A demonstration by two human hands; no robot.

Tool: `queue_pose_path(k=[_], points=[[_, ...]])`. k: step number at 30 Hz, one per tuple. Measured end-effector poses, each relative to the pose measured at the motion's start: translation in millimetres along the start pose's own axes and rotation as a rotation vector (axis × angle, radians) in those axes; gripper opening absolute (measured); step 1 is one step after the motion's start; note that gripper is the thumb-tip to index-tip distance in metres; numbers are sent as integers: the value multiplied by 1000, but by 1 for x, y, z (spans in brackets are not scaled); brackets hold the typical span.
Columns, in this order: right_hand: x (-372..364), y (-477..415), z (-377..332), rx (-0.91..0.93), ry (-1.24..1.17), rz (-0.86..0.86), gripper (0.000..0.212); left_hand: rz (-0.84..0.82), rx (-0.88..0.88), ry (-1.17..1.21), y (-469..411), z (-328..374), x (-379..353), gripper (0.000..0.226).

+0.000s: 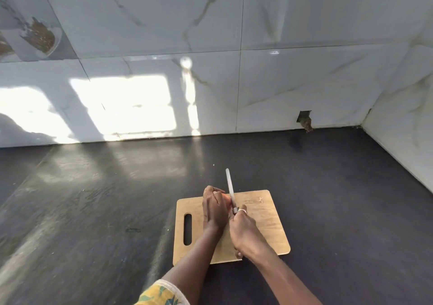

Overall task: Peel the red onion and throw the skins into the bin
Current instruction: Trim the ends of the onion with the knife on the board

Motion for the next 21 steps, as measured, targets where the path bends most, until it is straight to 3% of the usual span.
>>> queue_pose_path(k=[6,14,21], points=[[2,8,17,-3,94,-17,38,8,-3,-15,1,1,-1,32],[5,-13,6,-84,-117,-67,25,26,10,-12,0,4,-2,33],[-1,-3,19,-42,-60,-69,15,62,30,-67,3,3,-3,29]])
Point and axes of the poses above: each hand's wrist, its own y-axis away from the middle knuckle, its own x-axis out of the back of the hand, z = x × y, the point moved 2 cm from there along -y, towards the middle knuckle, and after that the axes turned 12 degrees about -y, right-handed, at the moved point
